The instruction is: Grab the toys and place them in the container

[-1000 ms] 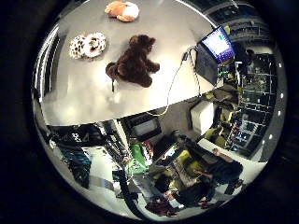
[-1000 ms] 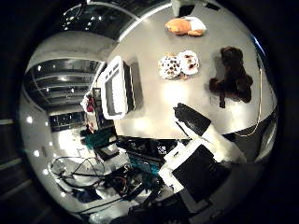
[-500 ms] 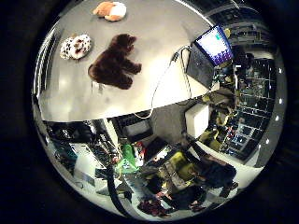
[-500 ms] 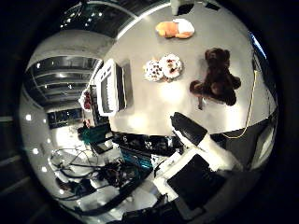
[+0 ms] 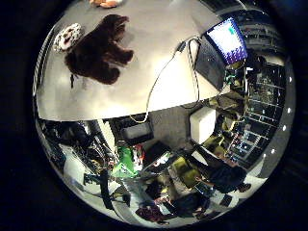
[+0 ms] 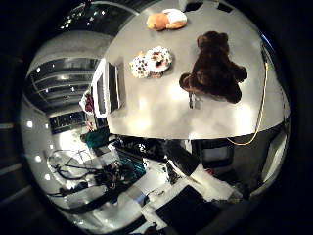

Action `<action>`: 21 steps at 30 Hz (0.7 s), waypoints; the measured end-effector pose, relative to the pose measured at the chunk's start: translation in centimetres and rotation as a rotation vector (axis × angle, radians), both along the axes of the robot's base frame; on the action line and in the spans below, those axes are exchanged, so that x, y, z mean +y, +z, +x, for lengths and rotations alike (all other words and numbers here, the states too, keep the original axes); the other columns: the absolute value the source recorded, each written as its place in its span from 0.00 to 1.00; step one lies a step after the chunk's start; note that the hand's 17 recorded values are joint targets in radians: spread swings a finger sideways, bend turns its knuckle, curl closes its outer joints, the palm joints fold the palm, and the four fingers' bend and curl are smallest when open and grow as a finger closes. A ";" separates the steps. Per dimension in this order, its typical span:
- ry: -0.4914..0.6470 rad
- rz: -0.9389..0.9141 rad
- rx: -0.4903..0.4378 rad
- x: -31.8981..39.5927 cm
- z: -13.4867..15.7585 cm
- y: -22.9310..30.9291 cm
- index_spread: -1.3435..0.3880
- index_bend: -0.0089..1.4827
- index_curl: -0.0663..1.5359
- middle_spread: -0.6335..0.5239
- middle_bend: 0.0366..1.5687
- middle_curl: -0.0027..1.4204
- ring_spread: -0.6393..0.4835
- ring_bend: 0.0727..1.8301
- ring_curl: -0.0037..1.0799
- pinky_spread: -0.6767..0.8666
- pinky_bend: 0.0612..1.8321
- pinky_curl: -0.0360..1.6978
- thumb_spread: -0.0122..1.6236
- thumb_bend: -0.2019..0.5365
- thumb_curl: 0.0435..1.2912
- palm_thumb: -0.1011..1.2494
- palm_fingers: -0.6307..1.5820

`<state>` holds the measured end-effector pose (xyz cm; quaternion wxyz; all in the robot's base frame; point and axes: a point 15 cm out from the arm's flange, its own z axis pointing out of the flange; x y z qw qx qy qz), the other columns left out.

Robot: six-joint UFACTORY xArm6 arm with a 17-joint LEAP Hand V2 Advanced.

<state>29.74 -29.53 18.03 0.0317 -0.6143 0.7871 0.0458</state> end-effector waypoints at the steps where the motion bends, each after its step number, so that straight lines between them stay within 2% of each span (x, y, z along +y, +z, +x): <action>1: -0.009 0.004 -0.007 -0.2 0.3 -0.5 0.58 0.10 0.20 0.61 0.11 0.22 0.74 0.12 0.26 0.70 0.21 0.21 0.63 0.23 0.20 0.48 0.31; 12: -0.026 0.083 0.068 0.5 1.3 -6.7 0.60 0.10 0.19 0.63 0.10 0.23 0.76 0.14 0.26 0.71 0.26 0.21 0.60 0.23 0.20 0.44 0.31; 17: -0.011 0.089 0.090 1.2 3.2 -9.3 0.63 0.10 0.18 0.62 0.13 0.23 0.75 0.20 0.27 0.72 0.31 0.21 0.59 0.24 0.20 0.46 0.38; 21: 0.003 0.102 0.108 1.9 3.7 -10.6 0.64 0.11 0.19 0.56 0.17 0.25 0.64 0.30 0.29 0.63 0.33 0.21 0.59 0.25 0.22 0.52 0.47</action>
